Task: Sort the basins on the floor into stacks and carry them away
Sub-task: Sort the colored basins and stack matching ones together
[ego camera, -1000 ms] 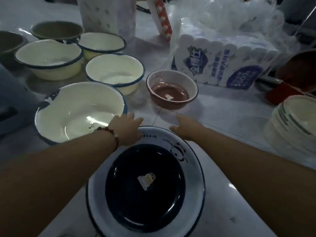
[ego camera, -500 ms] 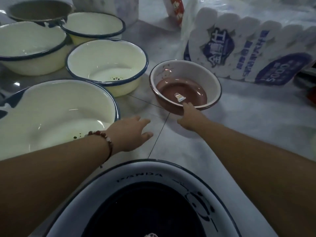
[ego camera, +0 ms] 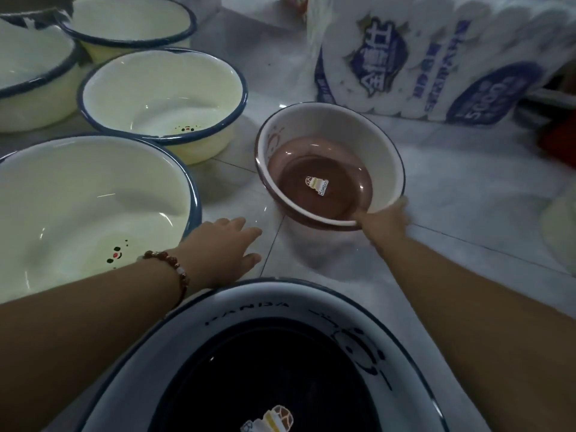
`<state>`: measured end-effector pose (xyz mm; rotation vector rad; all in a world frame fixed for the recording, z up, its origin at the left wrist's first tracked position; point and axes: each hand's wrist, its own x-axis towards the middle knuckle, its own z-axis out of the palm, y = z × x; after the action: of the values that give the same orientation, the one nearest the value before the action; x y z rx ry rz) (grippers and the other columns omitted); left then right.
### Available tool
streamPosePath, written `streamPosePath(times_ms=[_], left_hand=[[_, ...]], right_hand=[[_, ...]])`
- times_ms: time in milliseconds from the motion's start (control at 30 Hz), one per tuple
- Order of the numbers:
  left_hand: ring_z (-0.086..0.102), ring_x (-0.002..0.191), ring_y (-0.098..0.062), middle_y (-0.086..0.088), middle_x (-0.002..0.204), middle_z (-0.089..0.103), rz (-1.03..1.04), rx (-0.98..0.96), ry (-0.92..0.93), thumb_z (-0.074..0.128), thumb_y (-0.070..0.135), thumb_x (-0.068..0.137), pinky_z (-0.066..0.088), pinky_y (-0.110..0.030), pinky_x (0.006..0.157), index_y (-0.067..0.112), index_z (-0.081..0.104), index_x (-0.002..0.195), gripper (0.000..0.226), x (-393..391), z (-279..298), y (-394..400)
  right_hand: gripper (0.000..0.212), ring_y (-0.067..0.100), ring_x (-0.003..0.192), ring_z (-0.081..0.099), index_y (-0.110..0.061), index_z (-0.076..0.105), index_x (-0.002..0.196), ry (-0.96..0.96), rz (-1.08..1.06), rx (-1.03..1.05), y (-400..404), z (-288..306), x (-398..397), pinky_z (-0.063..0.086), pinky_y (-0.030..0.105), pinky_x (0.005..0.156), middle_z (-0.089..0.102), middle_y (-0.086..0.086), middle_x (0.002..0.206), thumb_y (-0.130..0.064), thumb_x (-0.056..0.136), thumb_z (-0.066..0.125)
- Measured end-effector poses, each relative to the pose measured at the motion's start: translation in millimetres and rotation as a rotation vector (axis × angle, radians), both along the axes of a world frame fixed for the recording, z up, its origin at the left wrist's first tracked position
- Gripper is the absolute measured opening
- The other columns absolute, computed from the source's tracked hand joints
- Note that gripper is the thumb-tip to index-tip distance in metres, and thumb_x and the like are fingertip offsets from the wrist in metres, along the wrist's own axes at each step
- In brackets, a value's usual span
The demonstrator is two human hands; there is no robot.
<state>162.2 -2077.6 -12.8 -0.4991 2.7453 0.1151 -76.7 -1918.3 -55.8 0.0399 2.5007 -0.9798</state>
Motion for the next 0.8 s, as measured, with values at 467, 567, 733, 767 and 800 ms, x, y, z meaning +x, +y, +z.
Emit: streamPosePath(times_ms=[467,567,733,767,800], left_hand=[[0.055,0.119,-0.031,-0.012,0.132,0.06,0.429,0.321,0.3,0.04,0.041,0.102,0.039,-0.034,0.095,0.015,0.057,0.131,0.042,111,145,25],[0.057,0.11,-0.032,-0.012,0.122,0.062,0.652,0.645,0.395,0.033,0.051,0.102,0.043,-0.038,0.095,0.018,0.057,0.122,0.045,145,196,53],[0.06,0.081,-0.025,-0.009,0.091,0.065,0.933,1.063,0.51,0.048,0.058,0.093,0.054,-0.039,0.076,0.014,0.063,0.103,0.047,200,223,112],[0.062,0.077,-0.026,-0.011,0.088,0.066,0.969,1.058,0.516,0.057,0.051,0.088,0.057,-0.043,0.077,0.01,0.063,0.105,0.045,213,216,122],[0.063,0.074,-0.026,-0.012,0.086,0.067,0.986,1.023,0.516,0.062,0.045,0.082,0.057,-0.045,0.077,0.008,0.063,0.105,0.044,227,208,132]], right_hand=[[0.024,0.008,0.04,0.036,-0.015,0.037,0.069,-0.385,-0.334,-0.416,157,226,64,0.031,0.009,0.03,0.039,0.001,0.051,-0.016,0.091,0.047],[0.02,0.008,0.045,0.037,-0.013,0.042,0.072,-0.368,-0.271,-0.366,190,281,112,0.03,0.009,0.031,0.044,0.002,0.044,-0.017,0.09,0.049],[0.014,0.011,0.05,0.035,-0.014,0.047,0.074,-0.368,-0.152,-0.327,218,292,201,0.031,0.011,0.035,0.04,0.002,0.059,-0.012,0.088,0.052],[0.016,0.012,0.049,0.034,-0.015,0.047,0.072,-0.378,-0.134,-0.297,222,284,218,0.031,0.011,0.035,0.039,0.002,0.057,-0.011,0.086,0.053],[0.016,0.012,0.048,0.034,-0.015,0.047,0.072,-0.386,-0.121,-0.262,227,274,234,0.031,0.011,0.035,0.038,0.002,0.055,-0.011,0.085,0.053]])
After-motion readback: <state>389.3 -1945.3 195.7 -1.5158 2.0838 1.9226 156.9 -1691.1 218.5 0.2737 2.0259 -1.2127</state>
